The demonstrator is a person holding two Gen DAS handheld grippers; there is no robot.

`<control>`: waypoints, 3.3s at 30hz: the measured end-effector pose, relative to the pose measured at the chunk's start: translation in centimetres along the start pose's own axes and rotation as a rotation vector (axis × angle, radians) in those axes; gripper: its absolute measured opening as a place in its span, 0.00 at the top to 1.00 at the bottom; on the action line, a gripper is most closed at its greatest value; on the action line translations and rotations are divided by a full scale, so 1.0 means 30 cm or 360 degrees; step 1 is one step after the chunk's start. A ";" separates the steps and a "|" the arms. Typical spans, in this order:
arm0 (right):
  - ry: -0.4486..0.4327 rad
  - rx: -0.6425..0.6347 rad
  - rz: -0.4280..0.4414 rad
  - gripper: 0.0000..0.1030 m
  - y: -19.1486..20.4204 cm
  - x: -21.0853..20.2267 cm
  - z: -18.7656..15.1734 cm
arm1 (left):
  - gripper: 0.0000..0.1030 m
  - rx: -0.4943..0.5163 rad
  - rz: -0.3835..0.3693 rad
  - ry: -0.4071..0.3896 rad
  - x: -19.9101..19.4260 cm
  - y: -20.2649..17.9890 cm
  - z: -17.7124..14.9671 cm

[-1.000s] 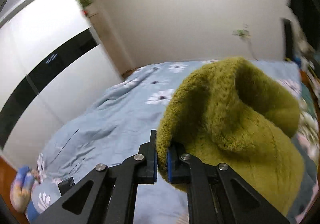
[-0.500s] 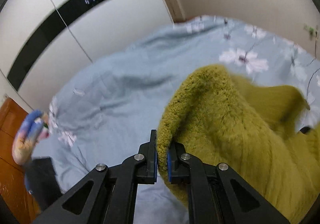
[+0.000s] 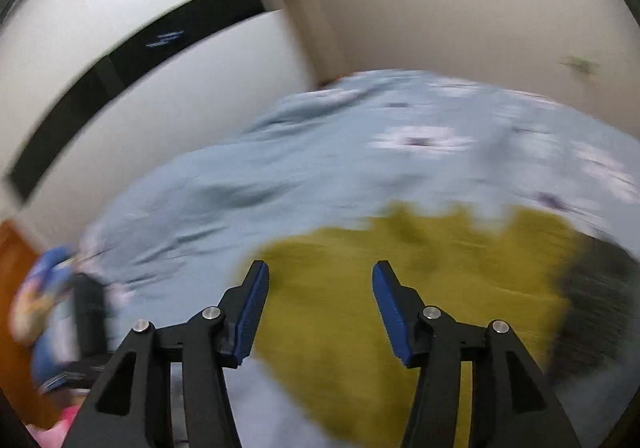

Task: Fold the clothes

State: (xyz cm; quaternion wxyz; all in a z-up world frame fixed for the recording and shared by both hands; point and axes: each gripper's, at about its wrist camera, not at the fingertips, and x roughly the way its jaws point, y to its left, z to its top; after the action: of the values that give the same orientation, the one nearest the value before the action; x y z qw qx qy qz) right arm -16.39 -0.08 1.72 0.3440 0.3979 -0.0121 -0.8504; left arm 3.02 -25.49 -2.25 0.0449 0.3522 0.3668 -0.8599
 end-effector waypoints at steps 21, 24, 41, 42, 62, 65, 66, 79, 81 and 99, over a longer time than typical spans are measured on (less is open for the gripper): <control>0.0190 0.0496 -0.0278 0.50 -0.290 0.088 -0.132 | 0.00 0.0037 0.0036 -0.0003 0.000 -0.054 -0.007; 0.0186 0.0497 -0.0186 0.72 -0.270 0.086 -0.135 | 0.00 0.0034 0.0039 -0.0024 -0.020 -0.053 -0.011; 0.0249 0.0247 0.0254 0.92 -0.045 -0.091 -0.370 | 0.00 0.0250 0.0021 -0.0095 -0.039 -0.225 0.158; 0.0281 0.0284 0.0245 0.92 -0.062 -0.068 -0.394 | 0.00 0.0321 0.0007 -0.0060 -0.003 -0.287 0.180; 0.0268 0.0413 0.0341 0.92 -0.105 -0.072 -0.435 | 0.25 0.0658 -0.0005 0.0523 0.644 -0.709 0.140; 0.0277 0.0409 0.0341 0.92 -0.094 -0.070 -0.440 | 0.43 0.0591 -0.0036 0.0518 0.659 -0.681 0.156; 0.0278 0.0409 0.0339 0.92 -0.091 -0.070 -0.441 | 0.48 0.0589 -0.0033 0.0519 0.664 -0.678 0.155; 0.0180 0.0444 0.0132 0.92 -0.090 -0.142 -0.420 | 0.96 0.0505 -0.0053 0.0314 0.567 -0.631 0.209; 0.0133 0.0422 0.0044 0.92 -0.097 -0.172 -0.387 | 0.97 0.0417 -0.0071 0.0214 0.497 -0.594 0.268; -0.0944 -0.0606 -0.0778 0.94 0.415 -0.596 0.372 | 0.97 0.0265 -0.0449 -0.0825 -0.446 -0.547 0.592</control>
State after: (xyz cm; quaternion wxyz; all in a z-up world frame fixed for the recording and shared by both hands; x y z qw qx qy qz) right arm -8.89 -1.77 24.94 0.1813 0.0566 0.1412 -0.9716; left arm -2.64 -27.76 24.72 -0.0118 0.0690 0.3167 -0.9459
